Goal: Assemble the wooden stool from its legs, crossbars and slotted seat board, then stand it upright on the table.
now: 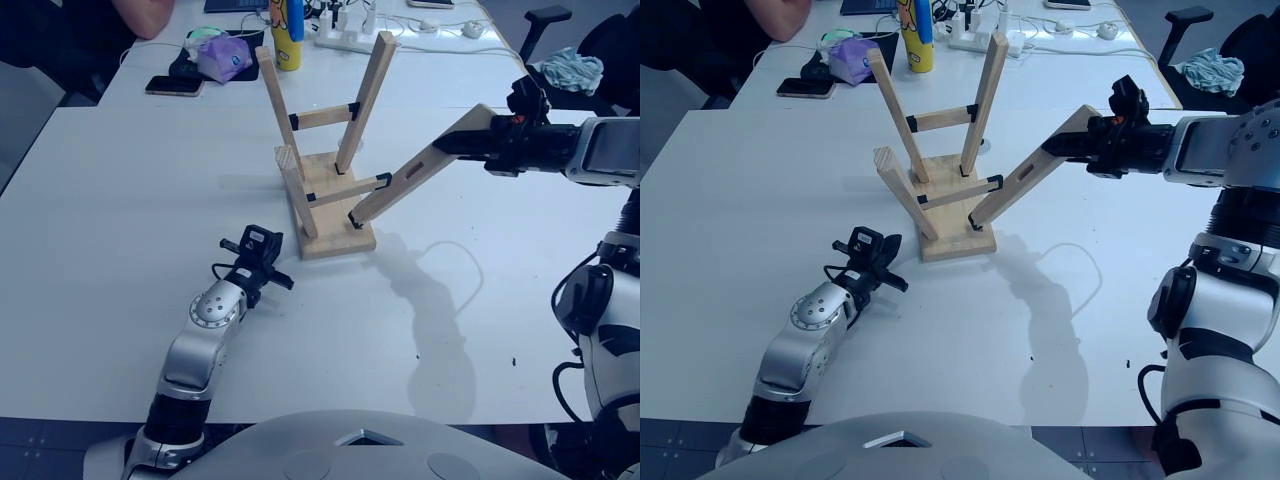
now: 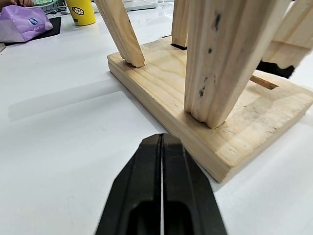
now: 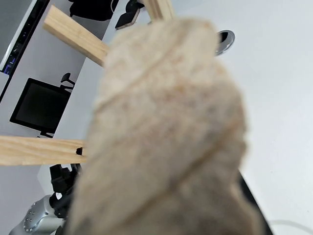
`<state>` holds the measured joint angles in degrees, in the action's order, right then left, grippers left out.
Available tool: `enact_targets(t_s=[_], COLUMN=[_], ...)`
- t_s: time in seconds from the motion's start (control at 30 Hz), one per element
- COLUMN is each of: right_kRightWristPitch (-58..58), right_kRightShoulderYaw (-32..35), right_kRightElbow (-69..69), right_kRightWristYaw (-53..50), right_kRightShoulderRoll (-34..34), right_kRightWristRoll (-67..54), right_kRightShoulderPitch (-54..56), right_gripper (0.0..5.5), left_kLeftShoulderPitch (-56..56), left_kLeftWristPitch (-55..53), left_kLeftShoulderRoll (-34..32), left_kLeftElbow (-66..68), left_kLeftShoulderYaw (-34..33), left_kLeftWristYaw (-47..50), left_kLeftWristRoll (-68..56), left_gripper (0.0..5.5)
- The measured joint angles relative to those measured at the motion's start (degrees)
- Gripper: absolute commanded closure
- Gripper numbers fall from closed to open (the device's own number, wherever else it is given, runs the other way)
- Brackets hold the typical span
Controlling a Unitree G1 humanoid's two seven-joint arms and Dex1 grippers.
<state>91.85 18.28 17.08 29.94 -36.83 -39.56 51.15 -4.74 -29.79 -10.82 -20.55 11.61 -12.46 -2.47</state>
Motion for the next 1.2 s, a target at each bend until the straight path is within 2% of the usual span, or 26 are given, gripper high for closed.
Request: enact_targets(t_s=[0.17,0.37,0.73,1.2], right_kRightWristPitch=[0.03,0.04,-4.46,-4.58], right_kRightShoulderYaw=[4.31,5.98,-5.22,-5.84], right_kRightElbow=[-4.12,-7.82,-17.85,-22.03], right_kRightWristYaw=[-4.12,-6.18,-4.13,-5.90], right_kRightShoulderRoll=[2.88,4.18,0.69,1.50], right_kRightWristRoll=[0.42,0.94,0.17,1.01], right_kRightShoulderPitch=[-3.81,-5.57,-6.70,-8.24], right_gripper=[4.46,4.46,4.46,4.46], left_kLeftShoulderPitch=[0.15,0.29,0.51,0.76], left_kLeftWristPitch=[0.02,0.01,-0.23,-1.22], left_kLeftShoulderRoll=[0.18,0.48,2.41,5.22], left_kLeftElbow=[0.02,0.05,-1.38,-3.41], left_kLeftShoulderYaw=[0.21,0.37,0.69,2.46], left_kLeftWristYaw=[-0.18,-0.31,1.25,3.87], left_kLeftWristRoll=[0.00,0.22,0.55,1.48], left_gripper=[5.50,5.50,5.50,5.50])
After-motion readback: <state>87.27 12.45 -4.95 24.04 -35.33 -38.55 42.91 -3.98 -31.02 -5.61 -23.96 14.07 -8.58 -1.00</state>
